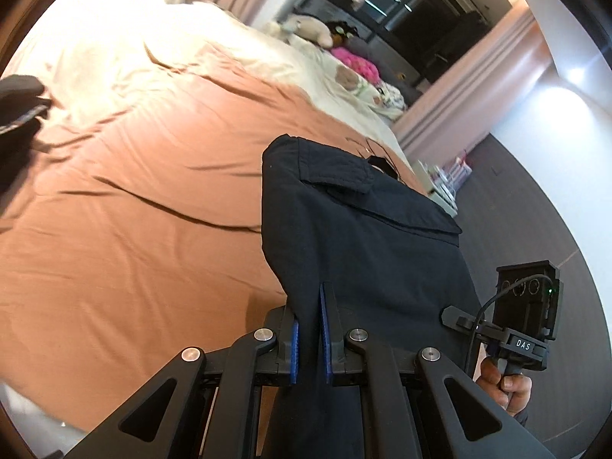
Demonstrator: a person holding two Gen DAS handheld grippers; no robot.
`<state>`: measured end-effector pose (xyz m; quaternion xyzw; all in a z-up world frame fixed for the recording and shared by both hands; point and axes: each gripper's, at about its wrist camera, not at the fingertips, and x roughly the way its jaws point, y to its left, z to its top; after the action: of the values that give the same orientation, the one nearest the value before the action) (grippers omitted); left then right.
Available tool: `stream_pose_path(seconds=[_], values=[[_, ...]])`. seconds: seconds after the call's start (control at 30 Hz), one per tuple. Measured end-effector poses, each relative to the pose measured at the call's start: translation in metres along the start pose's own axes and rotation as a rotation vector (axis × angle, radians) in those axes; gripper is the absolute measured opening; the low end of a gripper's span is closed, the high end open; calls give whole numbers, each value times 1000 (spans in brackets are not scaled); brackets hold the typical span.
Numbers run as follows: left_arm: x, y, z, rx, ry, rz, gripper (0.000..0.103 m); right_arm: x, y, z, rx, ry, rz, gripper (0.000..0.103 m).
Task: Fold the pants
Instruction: 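Lift the folded black trousers with both tools and carry them toward the headboard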
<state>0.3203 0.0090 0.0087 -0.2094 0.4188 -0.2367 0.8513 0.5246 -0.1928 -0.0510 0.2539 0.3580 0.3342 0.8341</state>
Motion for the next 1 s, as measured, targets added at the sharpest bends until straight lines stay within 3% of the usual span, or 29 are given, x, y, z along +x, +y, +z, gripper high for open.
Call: stream_pose_path(seconds=[0.6,1.0], values=[[-124,106,35,-62,-143,105,9,102,50,11,-104,66,89,22],[-184,169,75,-72,-216,136,9,128,64,15,-135,66,125,21]])
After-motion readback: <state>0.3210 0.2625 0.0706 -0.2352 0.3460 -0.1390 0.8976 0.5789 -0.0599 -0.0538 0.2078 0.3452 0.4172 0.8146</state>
